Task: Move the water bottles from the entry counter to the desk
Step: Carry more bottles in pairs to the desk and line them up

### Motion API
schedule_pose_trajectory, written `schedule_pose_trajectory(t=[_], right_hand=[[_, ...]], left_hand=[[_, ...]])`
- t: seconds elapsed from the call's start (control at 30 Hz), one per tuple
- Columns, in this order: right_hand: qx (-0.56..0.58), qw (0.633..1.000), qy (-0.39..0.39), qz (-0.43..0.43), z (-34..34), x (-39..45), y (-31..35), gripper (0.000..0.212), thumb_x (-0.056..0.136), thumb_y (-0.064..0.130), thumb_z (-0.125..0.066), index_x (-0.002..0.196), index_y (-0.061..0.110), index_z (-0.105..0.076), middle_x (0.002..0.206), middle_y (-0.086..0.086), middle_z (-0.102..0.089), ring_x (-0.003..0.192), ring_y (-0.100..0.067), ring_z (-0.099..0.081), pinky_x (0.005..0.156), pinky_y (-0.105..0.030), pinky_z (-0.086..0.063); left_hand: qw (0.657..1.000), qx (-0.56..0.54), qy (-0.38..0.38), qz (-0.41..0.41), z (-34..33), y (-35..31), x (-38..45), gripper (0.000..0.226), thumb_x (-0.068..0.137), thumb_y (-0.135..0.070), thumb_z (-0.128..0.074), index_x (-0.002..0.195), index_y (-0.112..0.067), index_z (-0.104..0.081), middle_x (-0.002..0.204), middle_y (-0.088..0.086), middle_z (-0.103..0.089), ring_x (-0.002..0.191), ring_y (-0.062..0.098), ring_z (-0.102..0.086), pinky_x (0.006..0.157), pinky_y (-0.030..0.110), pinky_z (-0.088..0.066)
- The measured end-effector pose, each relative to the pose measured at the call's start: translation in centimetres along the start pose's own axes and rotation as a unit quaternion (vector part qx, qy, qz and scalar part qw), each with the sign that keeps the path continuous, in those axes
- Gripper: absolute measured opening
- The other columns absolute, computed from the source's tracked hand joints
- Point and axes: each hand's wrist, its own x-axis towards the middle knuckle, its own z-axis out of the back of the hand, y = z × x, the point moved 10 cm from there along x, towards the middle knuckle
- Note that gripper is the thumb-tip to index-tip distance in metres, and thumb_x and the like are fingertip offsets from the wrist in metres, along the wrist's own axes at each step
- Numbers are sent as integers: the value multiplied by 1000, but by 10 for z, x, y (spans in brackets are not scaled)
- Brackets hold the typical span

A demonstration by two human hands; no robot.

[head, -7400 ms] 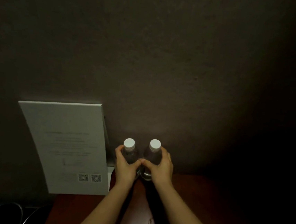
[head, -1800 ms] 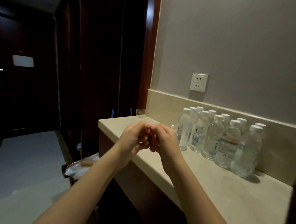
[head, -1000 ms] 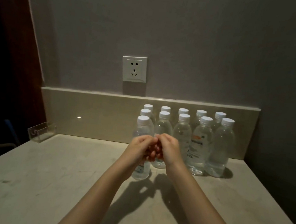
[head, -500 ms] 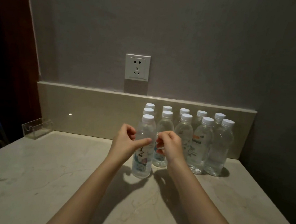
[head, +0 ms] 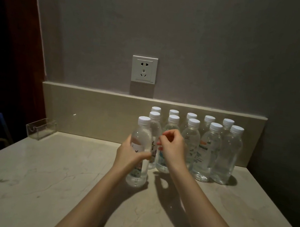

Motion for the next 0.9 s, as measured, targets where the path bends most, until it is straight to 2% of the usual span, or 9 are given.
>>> schedule_pose_trajectory(t=[0.1, 0.2, 0.3, 0.43, 0.5, 0.6, 0.7, 0.8, 0.9], right_hand=[[-61, 994, -28, 82, -2, 4, 32, 9, 83, 10, -54, 90, 16, -54, 96, -6, -62, 87, -24, -62, 83, -43, -52], [-96, 986, -45, 132, -9, 10, 53, 27, 82, 12, -55, 109, 12, -54, 112, -4, -58, 86, -21, -60, 84, -32, -47], [-155, 973, -35, 168, -27, 11, 61, 41, 84, 12, -54, 124, 11, -47, 125, -5, -50, 86, -16, -56, 75, -17, -33], [-236, 951, -37, 197, -43, 15, 62, 51, 85, 15, -53, 133, 7, -39, 129, -11, -45, 118, -25, -35, 93, -23, -26], [-274, 943, -13, 189, -52, 19, 55, 56, 86, 18, -53, 137, 6, -34, 132, -13, -42, 121, -26, -30, 99, -27, -23], [-235, 961, 32, 143, -61, 24, 37, 71, 83, 15, -59, 144, 13, -21, 136, -14, -40, 126, -28, -33, 102, -30, -27], [-222, 964, 19, 143, -64, 22, 30, 84, 75, 10, -69, 144, 15, -20, 140, -9, -37, 128, -26, -35, 103, -28, -30], [-193, 974, 34, 113, -70, 22, 15, 76, 67, 14, -76, 130, 19, -34, 122, -1, -42, 112, -18, -44, 86, -22, -36], [-134, 988, 65, 47, -73, 18, -13, 73, 62, 14, -81, 121, 27, -40, 109, 6, -46, 99, -12, -48, 78, -25, -41]], left_hand=[[997, -62, -20, 31, 14, 4, 10, 51, 37, -25, -73, 86, -24, -59, 82, 0, -70, 83, 22, -68, 73, 44, -59], [997, -73, -30, 4, 27, -7, 15, 51, 33, -28, -70, 82, -22, -60, 69, -8, -68, 70, 15, -65, 61, 35, -54], [995, -102, -12, 9, 29, -10, 16, 49, 36, -24, -72, 83, -19, -60, 69, -5, -67, 70, 18, -64, 60, 40, -58], [993, -116, 14, 10, 29, -14, 15, 49, 37, -21, -71, 85, -20, -61, 65, -11, -67, 63, 9, -63, 46, 25, -48], [992, -126, 21, 18, 29, -11, 16, 49, 38, -20, -72, 86, -18, -62, 67, -9, -67, 67, 12, -64, 50, 31, -53], [991, -130, 18, 21, 31, -7, 18, 50, 39, -17, -71, 88, -15, -62, 77, 0, -66, 77, 20, -64, 63, 42, -58], [990, -136, 13, 22, 36, -3, 18, 48, 39, -17, -72, 86, -14, -61, 74, 0, -65, 73, 19, -62, 64, 40, -55], [987, -154, 15, 34, 41, 2, 18, 45, 45, -14, -74, 88, -11, -60, 64, -3, -66, 64, 13, -64, 65, 42, -55], [988, -151, 15, 27, 46, 0, 15, 49, 42, -17, -74, 87, -11, -59, 57, -8, -66, 54, 5, -63, 54, 29, -53]])
